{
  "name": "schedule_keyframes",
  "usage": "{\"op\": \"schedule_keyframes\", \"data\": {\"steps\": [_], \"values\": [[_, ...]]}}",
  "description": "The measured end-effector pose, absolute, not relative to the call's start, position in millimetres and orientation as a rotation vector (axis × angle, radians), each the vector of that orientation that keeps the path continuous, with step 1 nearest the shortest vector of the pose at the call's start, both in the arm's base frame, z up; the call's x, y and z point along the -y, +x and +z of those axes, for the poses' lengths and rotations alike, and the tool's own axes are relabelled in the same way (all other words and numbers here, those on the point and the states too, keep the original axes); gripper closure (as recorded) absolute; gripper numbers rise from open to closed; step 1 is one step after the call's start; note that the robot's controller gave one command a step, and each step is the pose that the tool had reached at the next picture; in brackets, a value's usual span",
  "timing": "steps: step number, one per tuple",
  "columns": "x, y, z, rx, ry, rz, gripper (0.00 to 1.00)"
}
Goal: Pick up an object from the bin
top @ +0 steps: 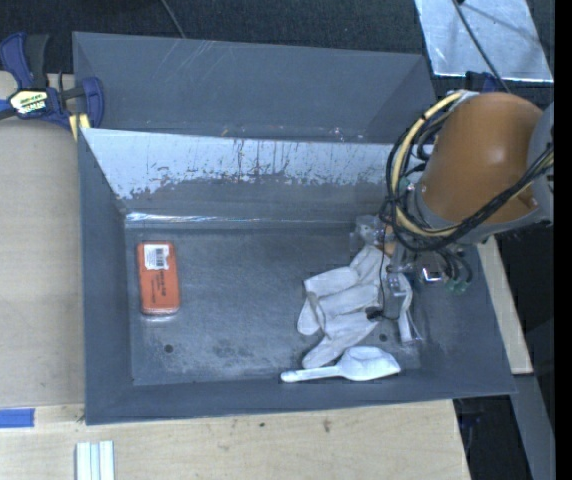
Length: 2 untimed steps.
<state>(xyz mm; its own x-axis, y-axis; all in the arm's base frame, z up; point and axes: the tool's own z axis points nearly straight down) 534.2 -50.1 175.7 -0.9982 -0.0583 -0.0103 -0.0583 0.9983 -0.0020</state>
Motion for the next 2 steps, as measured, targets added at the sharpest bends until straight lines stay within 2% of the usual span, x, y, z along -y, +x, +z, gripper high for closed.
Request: {"op": "schedule_keyframes", "data": {"steps": [1,2], "values": [[26,547.6,127,-3.116,-0.357,-0.002,0.00],[36,538.7,83,-3.038,-0.791,0.000,1.00]]}}
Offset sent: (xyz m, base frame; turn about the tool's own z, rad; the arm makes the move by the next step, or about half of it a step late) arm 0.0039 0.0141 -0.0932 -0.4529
